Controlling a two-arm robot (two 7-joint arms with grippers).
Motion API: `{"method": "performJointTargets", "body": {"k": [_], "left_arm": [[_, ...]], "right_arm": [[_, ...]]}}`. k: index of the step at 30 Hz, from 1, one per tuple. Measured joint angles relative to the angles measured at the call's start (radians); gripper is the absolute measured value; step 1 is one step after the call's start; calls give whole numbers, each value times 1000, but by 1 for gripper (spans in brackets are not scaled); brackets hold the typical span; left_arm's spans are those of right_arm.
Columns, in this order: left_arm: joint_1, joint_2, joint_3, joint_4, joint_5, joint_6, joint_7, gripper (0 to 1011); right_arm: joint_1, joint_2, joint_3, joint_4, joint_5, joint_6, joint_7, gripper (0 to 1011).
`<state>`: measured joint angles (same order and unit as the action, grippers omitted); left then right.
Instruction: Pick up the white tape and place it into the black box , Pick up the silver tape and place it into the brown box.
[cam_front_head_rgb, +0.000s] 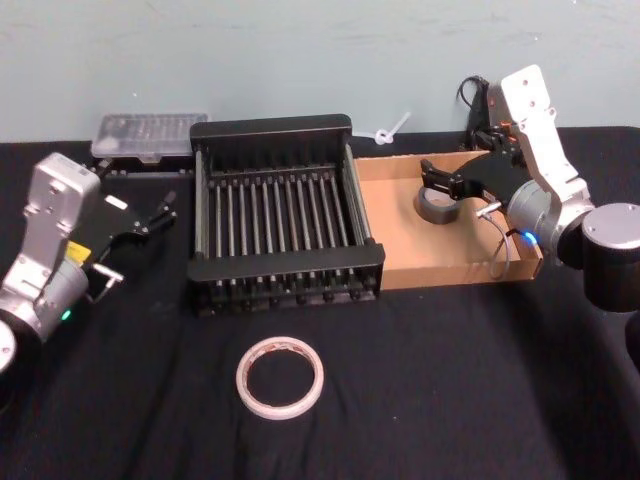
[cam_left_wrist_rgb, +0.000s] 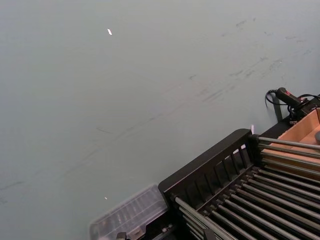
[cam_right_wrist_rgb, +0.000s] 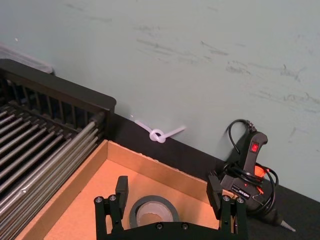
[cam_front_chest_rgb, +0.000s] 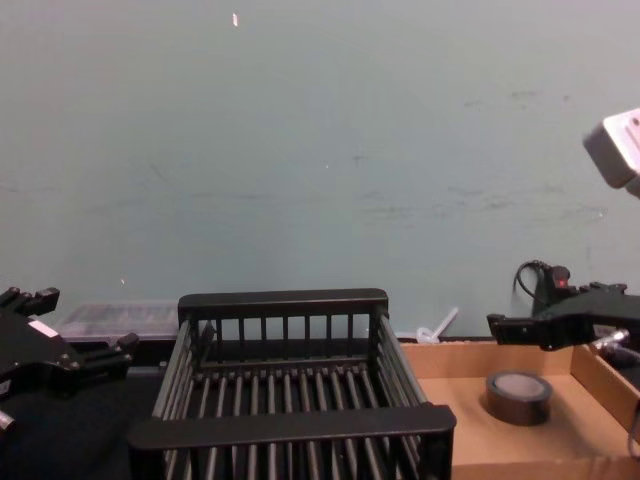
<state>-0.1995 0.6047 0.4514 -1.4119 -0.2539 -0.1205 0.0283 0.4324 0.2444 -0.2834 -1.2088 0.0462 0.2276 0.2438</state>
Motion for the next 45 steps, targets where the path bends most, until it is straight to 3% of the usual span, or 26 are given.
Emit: {"method": "performJointTargets", "body": {"k": [9, 24, 36, 45], "left_arm": [[0, 0, 0, 0, 0, 0, 0, 1001], [0, 0, 0, 0, 0, 0, 0, 1001], [0, 0, 0, 0, 0, 0, 0, 1002], [0, 0, 0, 0, 0, 0, 0, 1001]], "right_arm": [[-53, 26, 20, -86, 13, -4, 47, 1000], [-229, 138, 42, -329, 105, 3, 147, 1000], [-343, 243, 38, -431, 168, -46, 234, 1000], [-391, 303, 2, -467, 202, -59, 291, 1000]]}}
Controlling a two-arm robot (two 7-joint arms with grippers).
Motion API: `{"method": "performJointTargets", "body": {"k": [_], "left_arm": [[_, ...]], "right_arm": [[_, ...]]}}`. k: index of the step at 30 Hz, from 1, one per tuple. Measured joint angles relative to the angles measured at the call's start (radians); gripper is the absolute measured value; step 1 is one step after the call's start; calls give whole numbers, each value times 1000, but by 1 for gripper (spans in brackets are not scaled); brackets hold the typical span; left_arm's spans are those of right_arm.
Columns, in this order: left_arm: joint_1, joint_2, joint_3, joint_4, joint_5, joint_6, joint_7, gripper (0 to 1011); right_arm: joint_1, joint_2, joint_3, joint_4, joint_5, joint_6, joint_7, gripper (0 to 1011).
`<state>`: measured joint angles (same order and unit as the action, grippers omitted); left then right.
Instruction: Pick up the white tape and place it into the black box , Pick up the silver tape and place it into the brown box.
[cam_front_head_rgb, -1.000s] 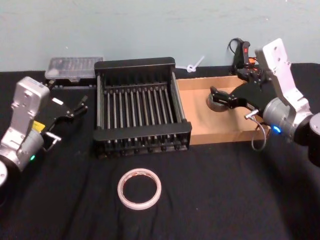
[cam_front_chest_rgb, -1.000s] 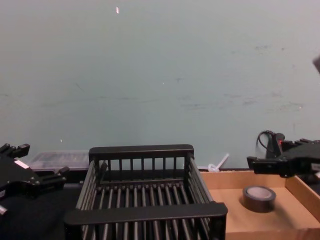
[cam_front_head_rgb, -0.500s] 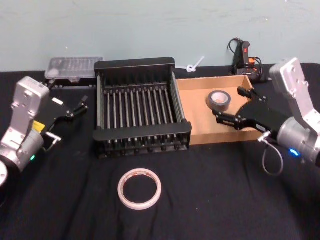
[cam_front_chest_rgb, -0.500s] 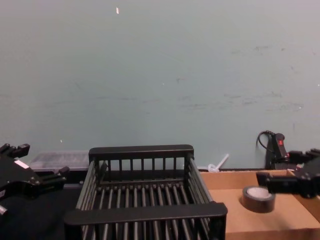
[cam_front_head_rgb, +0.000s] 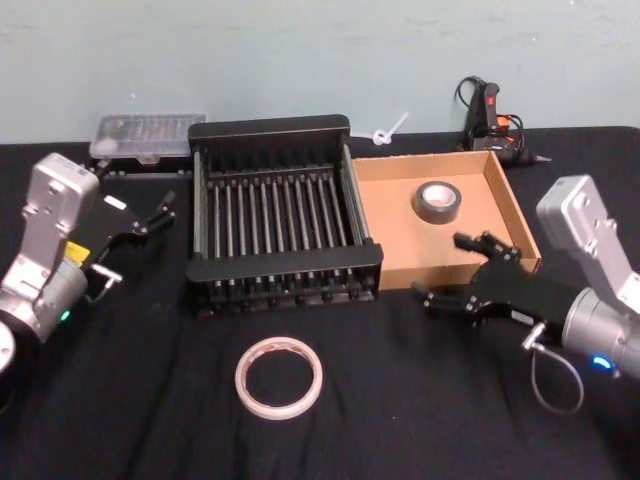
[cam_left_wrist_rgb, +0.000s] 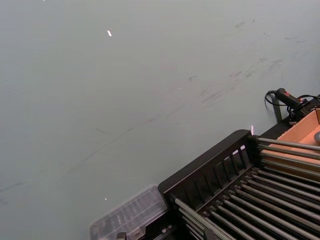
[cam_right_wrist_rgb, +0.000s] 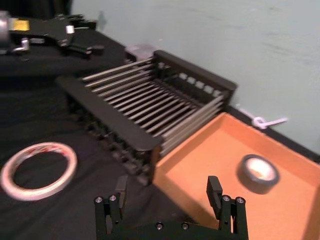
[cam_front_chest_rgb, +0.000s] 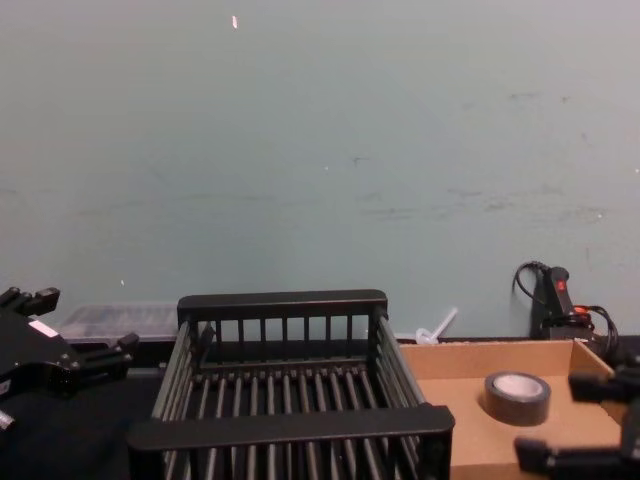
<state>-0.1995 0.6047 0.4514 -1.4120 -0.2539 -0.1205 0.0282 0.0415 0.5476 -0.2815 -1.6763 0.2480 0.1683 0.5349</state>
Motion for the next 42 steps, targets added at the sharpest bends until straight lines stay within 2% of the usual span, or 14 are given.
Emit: {"method": "performJointTargets", "body": {"k": [6, 24, 42], "left_arm": [[0, 0, 0, 0, 0, 0, 0, 1001], [0, 0, 0, 0, 0, 0, 0, 1001], [0, 0, 0, 0, 0, 0, 0, 1001]], "right_arm": [[16, 9, -61, 15, 5, 7, 24, 1000], [138, -28, -228, 107, -10, -13, 93, 1000], [252, -95, -330, 236, -23, -27, 95, 1000]]}}
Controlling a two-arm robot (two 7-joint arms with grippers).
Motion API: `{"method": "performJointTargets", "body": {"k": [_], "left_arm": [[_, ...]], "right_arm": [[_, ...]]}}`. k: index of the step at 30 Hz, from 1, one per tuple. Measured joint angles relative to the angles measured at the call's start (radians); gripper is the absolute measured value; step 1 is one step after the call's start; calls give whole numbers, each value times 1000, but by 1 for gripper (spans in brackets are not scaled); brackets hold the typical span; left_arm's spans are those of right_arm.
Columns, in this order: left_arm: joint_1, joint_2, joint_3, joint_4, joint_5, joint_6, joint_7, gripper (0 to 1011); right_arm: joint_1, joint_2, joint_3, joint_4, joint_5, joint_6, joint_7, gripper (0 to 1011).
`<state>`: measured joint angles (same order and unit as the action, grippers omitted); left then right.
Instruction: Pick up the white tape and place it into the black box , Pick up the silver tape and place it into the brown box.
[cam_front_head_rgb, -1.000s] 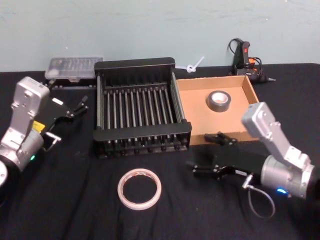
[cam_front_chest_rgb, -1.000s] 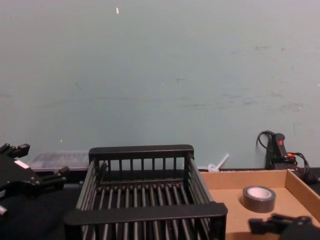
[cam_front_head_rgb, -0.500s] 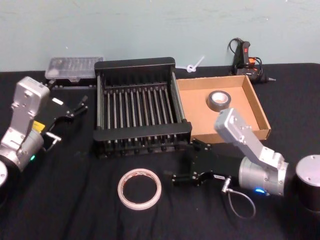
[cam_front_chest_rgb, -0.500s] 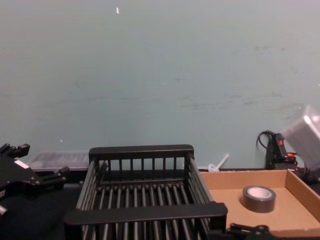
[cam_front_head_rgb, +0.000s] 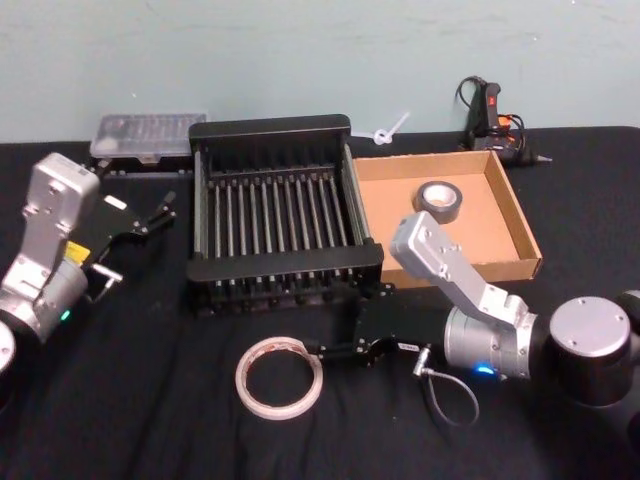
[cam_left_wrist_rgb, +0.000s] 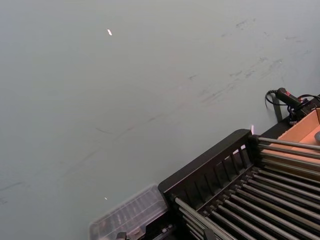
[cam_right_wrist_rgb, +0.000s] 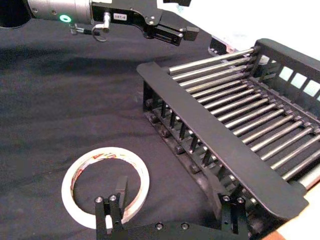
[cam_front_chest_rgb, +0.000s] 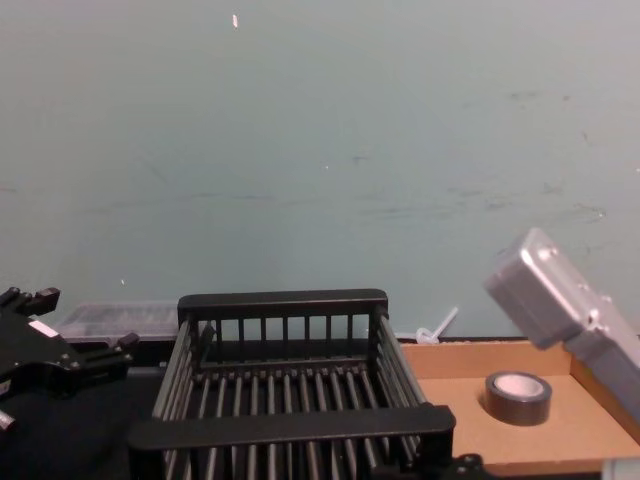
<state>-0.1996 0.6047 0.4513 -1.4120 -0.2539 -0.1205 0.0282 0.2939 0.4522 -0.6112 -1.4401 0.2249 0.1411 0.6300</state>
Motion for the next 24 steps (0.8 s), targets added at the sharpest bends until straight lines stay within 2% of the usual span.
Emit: {"method": "performJointTargets", "body": {"k": [12, 24], "left_arm": [[0, 0, 0, 0, 0, 0, 0, 1001], [0, 0, 0, 0, 0, 0, 0, 1001]], "right_arm": [[36, -31, -38, 46, -17, 13, -17, 1000], [55, -69, -53, 74, -56, 75, -67, 1000]]}}
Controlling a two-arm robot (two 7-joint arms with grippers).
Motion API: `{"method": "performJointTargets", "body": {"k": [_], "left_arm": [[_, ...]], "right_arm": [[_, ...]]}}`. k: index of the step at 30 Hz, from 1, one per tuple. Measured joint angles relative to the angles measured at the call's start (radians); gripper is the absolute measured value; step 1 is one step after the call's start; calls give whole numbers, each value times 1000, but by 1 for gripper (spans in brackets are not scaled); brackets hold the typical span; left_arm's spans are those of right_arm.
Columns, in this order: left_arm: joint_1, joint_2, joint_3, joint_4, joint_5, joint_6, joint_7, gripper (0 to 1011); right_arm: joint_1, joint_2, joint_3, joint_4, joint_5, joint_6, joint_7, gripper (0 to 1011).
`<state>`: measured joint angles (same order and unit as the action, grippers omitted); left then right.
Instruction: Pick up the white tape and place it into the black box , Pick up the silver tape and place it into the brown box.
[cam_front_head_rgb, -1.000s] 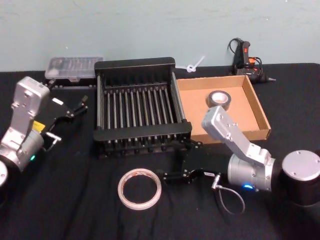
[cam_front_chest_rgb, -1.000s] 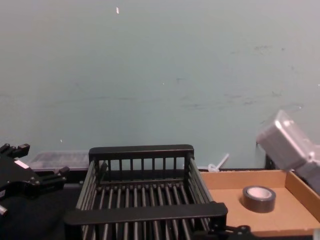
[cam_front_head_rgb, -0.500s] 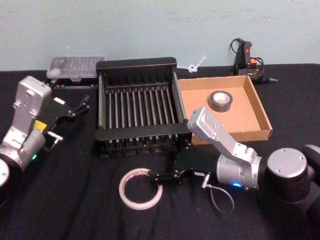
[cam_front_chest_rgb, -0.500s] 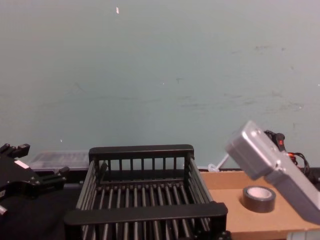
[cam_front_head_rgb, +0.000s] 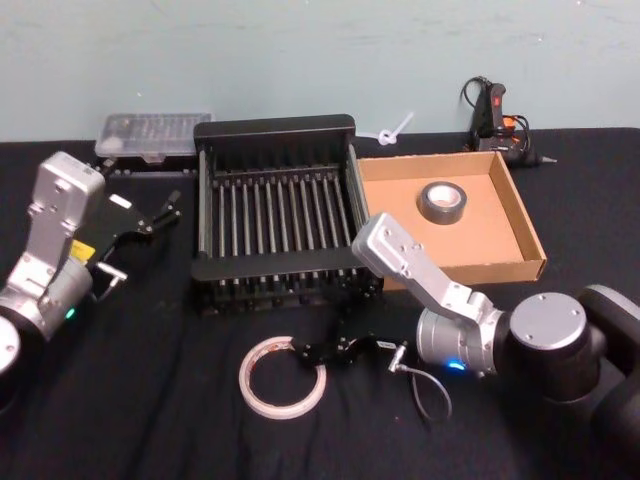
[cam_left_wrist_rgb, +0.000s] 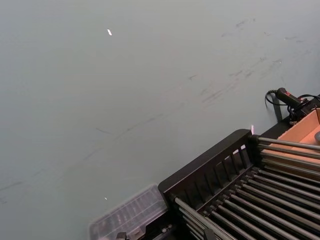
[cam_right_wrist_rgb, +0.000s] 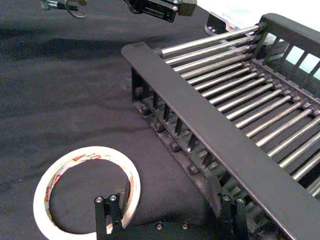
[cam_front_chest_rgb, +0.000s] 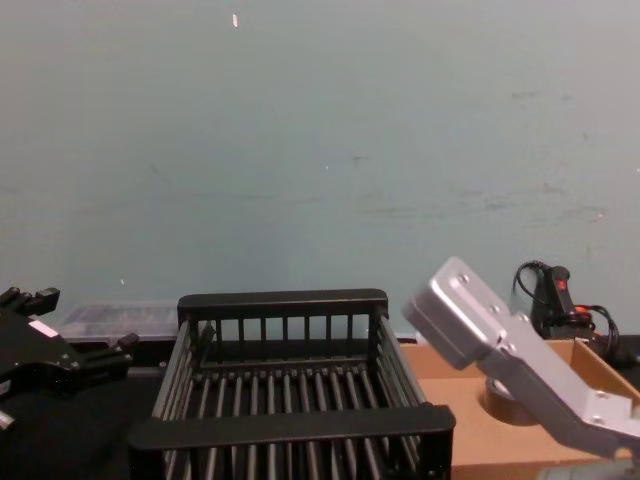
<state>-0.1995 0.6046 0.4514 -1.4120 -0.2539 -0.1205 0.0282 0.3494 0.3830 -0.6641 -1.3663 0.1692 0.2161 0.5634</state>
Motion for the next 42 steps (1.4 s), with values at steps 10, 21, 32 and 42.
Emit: {"method": "performJointTargets", "body": {"k": [10, 21, 32, 42], "left_arm": [[0, 0, 0, 0, 0, 0, 0, 1001], [0, 0, 0, 0, 0, 0, 0, 1001], [0, 0, 0, 0, 0, 0, 0, 1001], [0, 0, 0, 0, 0, 0, 0, 1001]], "right_arm": [[8, -19, -5, 10, -5, 4, 10, 1000], [1, -11, -12, 3, -6, 11, 23, 1000], [-8, -6, -17, -1, -8, 15, 28, 1000], [-9, -8, -19, -2, -12, 15, 27, 1000]]}}
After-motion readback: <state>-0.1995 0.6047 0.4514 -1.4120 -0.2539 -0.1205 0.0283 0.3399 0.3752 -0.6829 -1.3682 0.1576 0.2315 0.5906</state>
